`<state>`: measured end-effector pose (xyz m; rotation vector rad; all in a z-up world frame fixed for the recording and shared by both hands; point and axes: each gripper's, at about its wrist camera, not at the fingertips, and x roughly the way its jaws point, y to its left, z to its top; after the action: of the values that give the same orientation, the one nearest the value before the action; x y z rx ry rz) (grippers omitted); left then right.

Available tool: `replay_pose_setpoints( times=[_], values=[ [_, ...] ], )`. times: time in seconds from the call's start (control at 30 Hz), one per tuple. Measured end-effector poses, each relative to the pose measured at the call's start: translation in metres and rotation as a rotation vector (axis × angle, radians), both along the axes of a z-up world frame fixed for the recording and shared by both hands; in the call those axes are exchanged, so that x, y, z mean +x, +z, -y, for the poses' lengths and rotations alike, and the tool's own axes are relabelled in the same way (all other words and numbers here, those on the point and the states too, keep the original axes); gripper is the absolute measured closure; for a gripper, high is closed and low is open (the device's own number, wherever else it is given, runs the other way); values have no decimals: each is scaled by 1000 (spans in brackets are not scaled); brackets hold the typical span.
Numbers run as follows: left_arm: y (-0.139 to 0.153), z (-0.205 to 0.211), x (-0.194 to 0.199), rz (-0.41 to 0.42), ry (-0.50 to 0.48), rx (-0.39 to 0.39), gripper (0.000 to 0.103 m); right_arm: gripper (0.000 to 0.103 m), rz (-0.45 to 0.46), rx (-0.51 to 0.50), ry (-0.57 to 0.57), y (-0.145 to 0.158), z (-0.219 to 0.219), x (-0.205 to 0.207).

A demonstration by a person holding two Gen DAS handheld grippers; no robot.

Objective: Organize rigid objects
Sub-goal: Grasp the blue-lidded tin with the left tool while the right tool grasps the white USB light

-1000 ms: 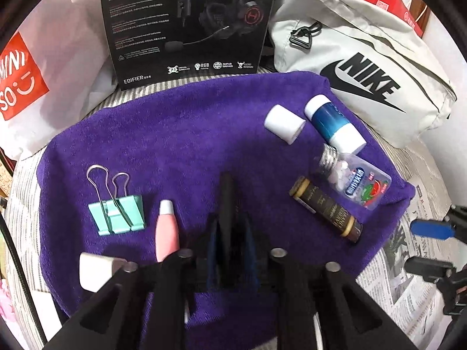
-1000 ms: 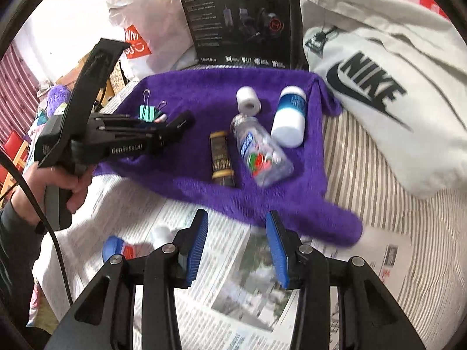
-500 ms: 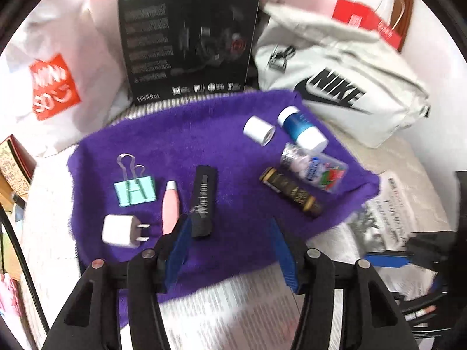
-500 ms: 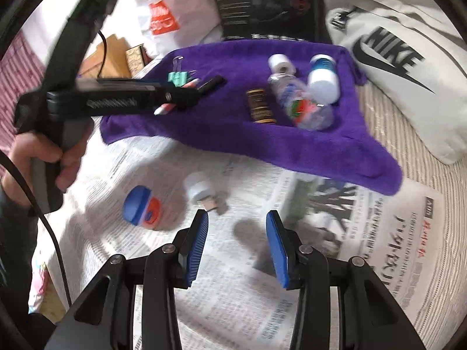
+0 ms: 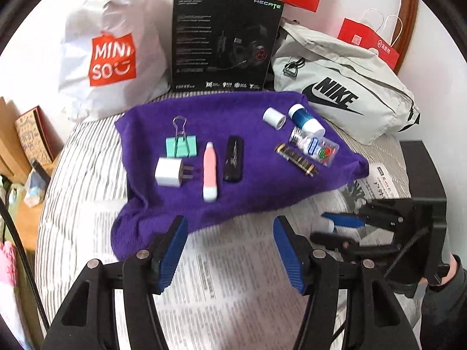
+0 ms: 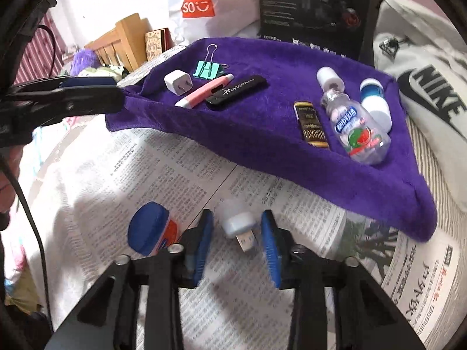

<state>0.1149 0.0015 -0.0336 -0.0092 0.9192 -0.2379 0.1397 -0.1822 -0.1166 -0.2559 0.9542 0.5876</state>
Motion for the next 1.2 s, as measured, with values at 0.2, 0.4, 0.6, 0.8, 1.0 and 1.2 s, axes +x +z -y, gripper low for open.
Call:
replay_pose_setpoints(
  times=[0.2,0.4,0.6,0.8,1.0,1.2],
  values=[
    [-17,6,-10,-48,-9,-67,44,75,1,2,-28,8,12,-7],
    [-19,32,-19,-70,-61,-105,44,75,-5,9,-132,18,60,-16],
    [-34,74,-21,-113,-93,-45,44,75,-30,30,-215,12,93,-25],
    [-57,88,-19,-164,-65,-4,65,75,-45,48,-227,6,103,-33],
    [-58,86,-19,-166,-76,-28,79,75,-48,61,-219,4,103,-36],
    [-54,82,-19,-141,-89,-25,80,75,-56,66,-216,1,100,-36]
  ],
)
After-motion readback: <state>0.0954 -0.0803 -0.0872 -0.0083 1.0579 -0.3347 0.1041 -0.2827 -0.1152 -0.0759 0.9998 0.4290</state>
